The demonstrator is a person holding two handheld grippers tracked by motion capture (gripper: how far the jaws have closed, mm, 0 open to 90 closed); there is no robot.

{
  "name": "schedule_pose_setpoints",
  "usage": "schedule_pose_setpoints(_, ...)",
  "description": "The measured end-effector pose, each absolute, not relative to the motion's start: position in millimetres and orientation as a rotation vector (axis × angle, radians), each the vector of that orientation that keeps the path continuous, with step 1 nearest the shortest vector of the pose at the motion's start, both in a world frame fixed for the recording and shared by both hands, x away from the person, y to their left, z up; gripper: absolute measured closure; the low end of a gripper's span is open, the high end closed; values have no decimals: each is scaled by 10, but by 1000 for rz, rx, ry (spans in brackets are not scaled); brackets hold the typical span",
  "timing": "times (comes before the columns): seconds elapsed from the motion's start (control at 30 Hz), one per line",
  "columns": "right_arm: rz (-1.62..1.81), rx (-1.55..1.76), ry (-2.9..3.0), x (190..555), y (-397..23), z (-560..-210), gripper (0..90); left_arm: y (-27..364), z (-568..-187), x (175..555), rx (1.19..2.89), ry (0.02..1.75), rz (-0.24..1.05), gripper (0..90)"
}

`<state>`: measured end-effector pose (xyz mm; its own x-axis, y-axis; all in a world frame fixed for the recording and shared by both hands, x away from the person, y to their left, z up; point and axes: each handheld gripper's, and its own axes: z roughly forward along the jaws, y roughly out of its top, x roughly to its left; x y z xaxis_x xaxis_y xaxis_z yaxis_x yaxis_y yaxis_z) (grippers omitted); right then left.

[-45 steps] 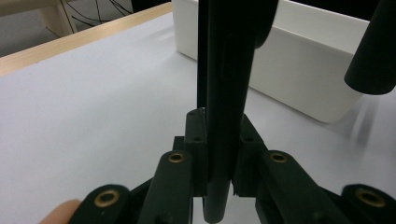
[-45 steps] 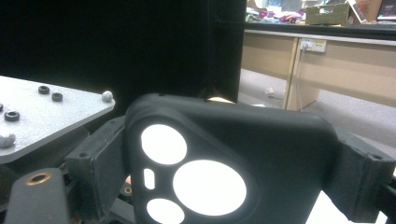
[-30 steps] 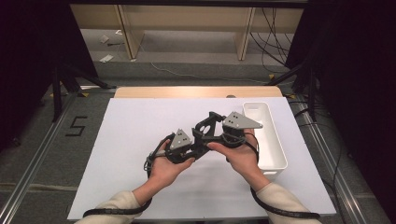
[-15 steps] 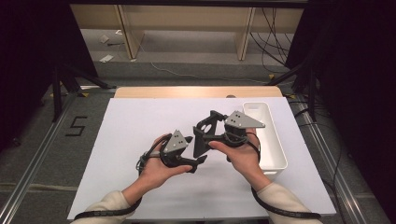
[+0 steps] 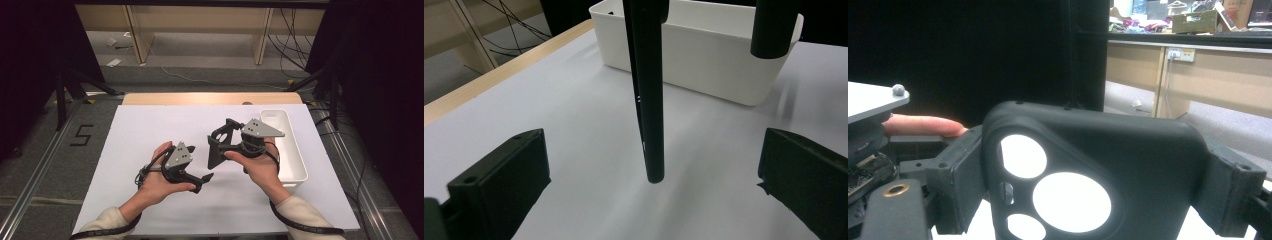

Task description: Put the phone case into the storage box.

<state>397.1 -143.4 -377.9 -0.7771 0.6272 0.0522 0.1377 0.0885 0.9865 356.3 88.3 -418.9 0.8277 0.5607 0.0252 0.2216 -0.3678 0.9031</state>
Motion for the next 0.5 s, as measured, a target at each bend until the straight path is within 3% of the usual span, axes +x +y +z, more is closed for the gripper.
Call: schedule_pose_setpoints(0.5, 1729, 762, 1972, 3991, -1504, -3742, 158, 1153, -4209, 3461, 1942, 590, 415, 0)
